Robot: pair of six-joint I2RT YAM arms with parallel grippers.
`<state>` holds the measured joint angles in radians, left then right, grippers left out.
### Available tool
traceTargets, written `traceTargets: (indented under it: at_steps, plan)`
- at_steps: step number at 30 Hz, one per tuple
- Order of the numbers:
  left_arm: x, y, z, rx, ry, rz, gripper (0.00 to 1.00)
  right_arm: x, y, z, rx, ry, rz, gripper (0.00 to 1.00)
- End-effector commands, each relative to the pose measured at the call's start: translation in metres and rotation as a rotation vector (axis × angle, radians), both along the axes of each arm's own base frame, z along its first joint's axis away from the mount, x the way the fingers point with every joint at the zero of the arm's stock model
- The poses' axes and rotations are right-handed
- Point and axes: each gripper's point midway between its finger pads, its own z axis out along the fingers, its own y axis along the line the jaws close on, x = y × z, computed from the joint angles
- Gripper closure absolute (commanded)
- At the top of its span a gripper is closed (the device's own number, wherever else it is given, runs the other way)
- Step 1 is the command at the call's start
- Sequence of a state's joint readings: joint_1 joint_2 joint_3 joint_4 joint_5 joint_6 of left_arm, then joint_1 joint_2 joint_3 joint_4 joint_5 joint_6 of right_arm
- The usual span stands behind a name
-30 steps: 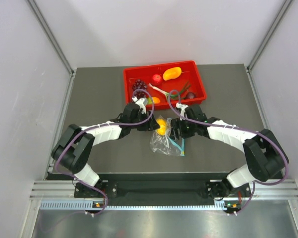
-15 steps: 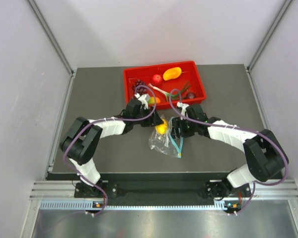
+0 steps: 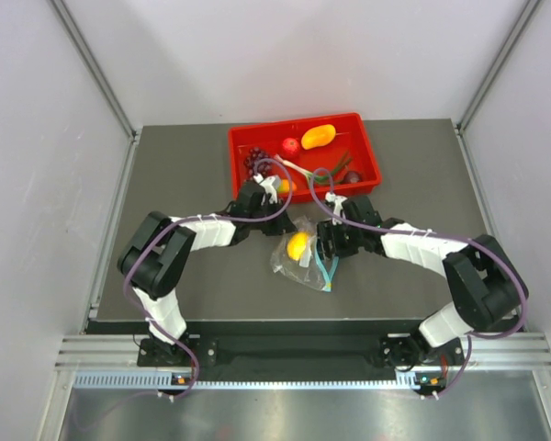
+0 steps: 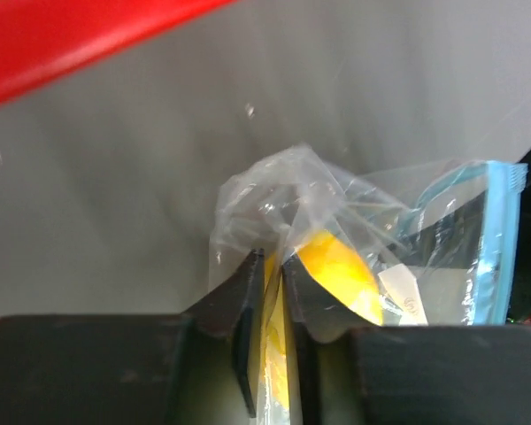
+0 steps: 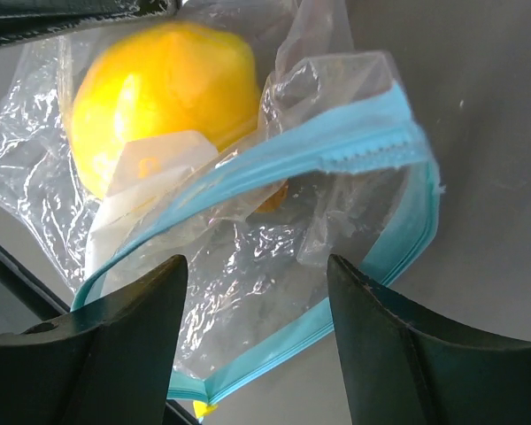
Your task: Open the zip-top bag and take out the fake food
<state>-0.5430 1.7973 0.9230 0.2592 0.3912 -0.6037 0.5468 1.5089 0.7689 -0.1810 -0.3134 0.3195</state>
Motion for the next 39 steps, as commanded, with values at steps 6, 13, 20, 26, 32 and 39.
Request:
traceTargets:
  at_steps: [6, 13, 20, 26, 32, 39]
  plan:
    - [-0.02, 0.007, -0.017, 0.01, 0.074, -0.002, 0.93, 0.012, 0.021, 0.013, 0.121, -0.032, 0.015, 0.36]
    - [-0.031, 0.011, -0.015, 0.021, 0.081, 0.045, 1.0, 0.01, 0.037, 0.02, 0.138, -0.022, 0.04, 0.38]
    - [-0.041, 0.0, -0.014, 0.025, 0.071, 0.041, 1.0, 0.004, 0.044, 0.014, 0.14, -0.009, 0.065, 0.39]
    - [-0.05, -0.013, -0.021, 0.044, 0.086, 0.013, 1.0, -0.003, 0.059, 0.026, 0.205, -0.01, 0.107, 0.39]
    - [-0.059, -0.02, -0.024, 0.058, 0.091, -0.008, 1.0, -0.005, 0.067, 0.045, 0.287, -0.051, 0.135, 0.27]
    - [-0.062, -0.027, -0.023, 0.064, 0.083, -0.018, 1.0, -0.011, 0.079, 0.045, 0.353, -0.026, 0.182, 0.17]
